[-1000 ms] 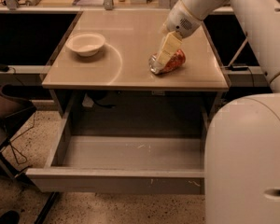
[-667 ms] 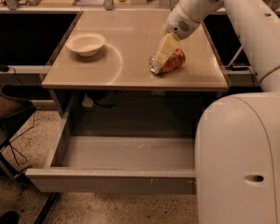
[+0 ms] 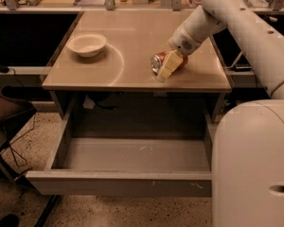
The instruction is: Place coke can into top drawer
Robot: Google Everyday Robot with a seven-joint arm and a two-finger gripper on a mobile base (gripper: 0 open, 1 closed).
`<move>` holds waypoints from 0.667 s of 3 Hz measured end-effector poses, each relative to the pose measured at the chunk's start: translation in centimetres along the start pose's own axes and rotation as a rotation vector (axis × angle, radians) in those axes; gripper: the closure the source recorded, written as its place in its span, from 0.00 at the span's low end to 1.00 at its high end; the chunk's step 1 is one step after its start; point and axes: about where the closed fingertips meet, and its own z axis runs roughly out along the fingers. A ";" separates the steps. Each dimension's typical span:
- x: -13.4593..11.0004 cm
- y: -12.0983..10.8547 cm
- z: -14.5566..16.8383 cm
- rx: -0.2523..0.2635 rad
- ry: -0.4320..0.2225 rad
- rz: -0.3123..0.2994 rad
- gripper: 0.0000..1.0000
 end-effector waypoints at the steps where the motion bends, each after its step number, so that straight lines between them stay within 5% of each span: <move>1: -0.1 0.1 0.1 -0.008 0.003 0.003 0.00; 2: -0.1 0.1 0.1 -0.008 0.003 0.003 0.19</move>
Offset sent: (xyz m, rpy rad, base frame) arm -0.0011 0.0016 -0.0009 -0.0006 0.0084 0.0015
